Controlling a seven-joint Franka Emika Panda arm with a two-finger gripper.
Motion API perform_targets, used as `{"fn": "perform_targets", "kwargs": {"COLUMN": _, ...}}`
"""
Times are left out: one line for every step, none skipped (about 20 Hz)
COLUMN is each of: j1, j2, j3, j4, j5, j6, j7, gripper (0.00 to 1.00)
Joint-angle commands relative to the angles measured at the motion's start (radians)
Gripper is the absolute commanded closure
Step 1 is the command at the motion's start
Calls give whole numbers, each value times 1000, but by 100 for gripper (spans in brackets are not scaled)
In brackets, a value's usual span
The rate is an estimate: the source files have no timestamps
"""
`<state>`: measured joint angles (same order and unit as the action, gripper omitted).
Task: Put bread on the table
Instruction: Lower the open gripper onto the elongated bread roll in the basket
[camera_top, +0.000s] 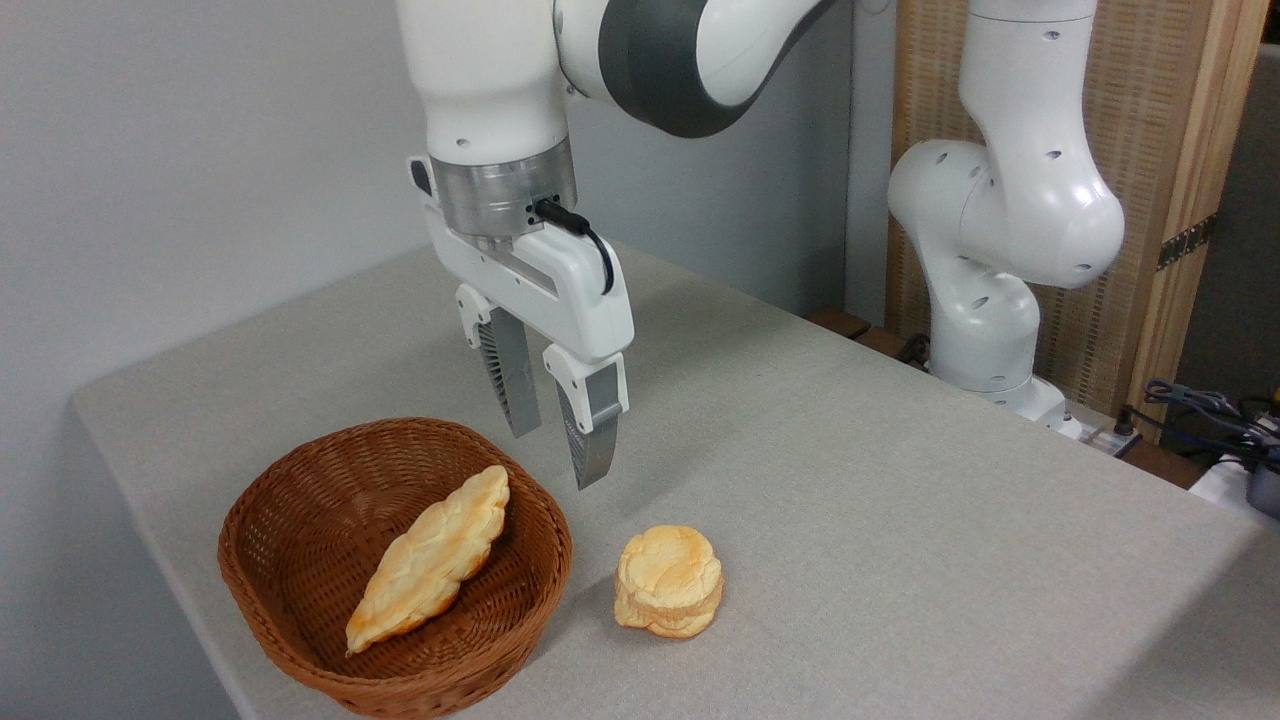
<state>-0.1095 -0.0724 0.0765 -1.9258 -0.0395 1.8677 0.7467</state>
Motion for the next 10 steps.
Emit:
{"fn": "perform_targets", "kwargs": {"j1": -6, "j2": 39, "j3": -3, "j4": 7, "j5": -25, "j6": 50, "j7": -122, "gripper": 0}}
{"fn": "perform_targets", "kwargs": {"j1": -7, "j2": 52, "j3": -7, "j4": 13, "j5": -25, "j6": 77, "j7": -162, "gripper": 0}}
{"fn": "perform_targets", "kwargs": {"j1": -12, "j2": 68, "j3": -7, "j4": 17, "j5": -25, "j6": 102, "j7": -203, "gripper": 0}}
{"fn": "perform_targets", "kwargs": {"j1": -13, "j2": 83, "j3": -10, "j4": 21, "j5": -26, "j6": 120, "j7": -234, "gripper": 0}}
{"fn": "perform_targets", "kwargs": {"j1": -13, "j2": 94, "j3": -23, "j4": 21, "j5": -26, "j6": 140, "j7": -251, "gripper": 0}}
{"fn": "perform_targets", "kwargs": {"j1": -13, "j2": 106, "j3": -39, "j4": 21, "j5": -25, "j6": 159, "j7": -262, "gripper": 0}}
{"fn": "perform_targets", "kwargs": {"j1": -13, "j2": 117, "j3": -46, "j4": 21, "j5": -26, "j6": 178, "j7": -273, "gripper": 0}}
{"fn": "perform_targets", "kwargs": {"j1": -13, "j2": 131, "j3": -47, "j4": 21, "j5": -26, "j6": 192, "j7": -285, "gripper": 0}}
{"fn": "perform_targets", "kwargs": {"j1": -13, "j2": 141, "j3": -56, "j4": 21, "j5": -26, "j6": 212, "j7": -299, "gripper": 0}}
{"fn": "perform_targets", "kwargs": {"j1": -13, "j2": 152, "j3": -67, "j4": 21, "j5": -26, "j6": 228, "j7": -312, "gripper": 0}}
